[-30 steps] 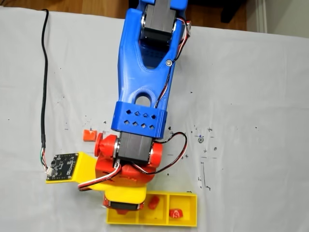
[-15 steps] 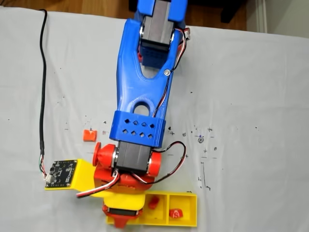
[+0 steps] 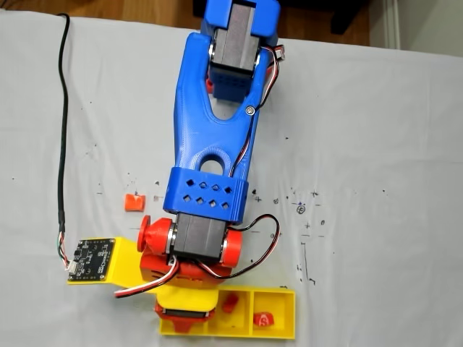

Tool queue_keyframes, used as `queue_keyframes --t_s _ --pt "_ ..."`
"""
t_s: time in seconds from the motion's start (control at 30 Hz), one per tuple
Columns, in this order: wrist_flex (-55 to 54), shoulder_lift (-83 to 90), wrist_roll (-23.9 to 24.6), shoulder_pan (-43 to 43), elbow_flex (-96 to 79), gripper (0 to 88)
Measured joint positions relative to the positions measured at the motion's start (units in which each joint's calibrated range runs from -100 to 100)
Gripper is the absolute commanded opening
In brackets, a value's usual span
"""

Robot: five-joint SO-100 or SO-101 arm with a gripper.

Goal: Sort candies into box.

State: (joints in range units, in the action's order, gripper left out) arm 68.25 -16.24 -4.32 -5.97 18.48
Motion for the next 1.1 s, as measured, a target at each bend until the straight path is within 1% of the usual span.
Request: queue_keyframes --t_s 0.03,0.43,0.7,0.8,0.93,1.1 --pt "0.0 0.0 -0.1 0.0 -0.2 0.2" --pt "0.2 12.2 -2.9 -0.1 -17.9 0.2" --pt "1.3 23.5 -7.8 -3.4 -32.7 0.3" --pt "1.4 26.1 -8.6 -3.9 -37.6 8.7" --pt "1.7 27.2 -9.2 -5.2 -41.2 11.3" --pt "0.0 29.4 -9.5 -4.9 -44.3 15.9"
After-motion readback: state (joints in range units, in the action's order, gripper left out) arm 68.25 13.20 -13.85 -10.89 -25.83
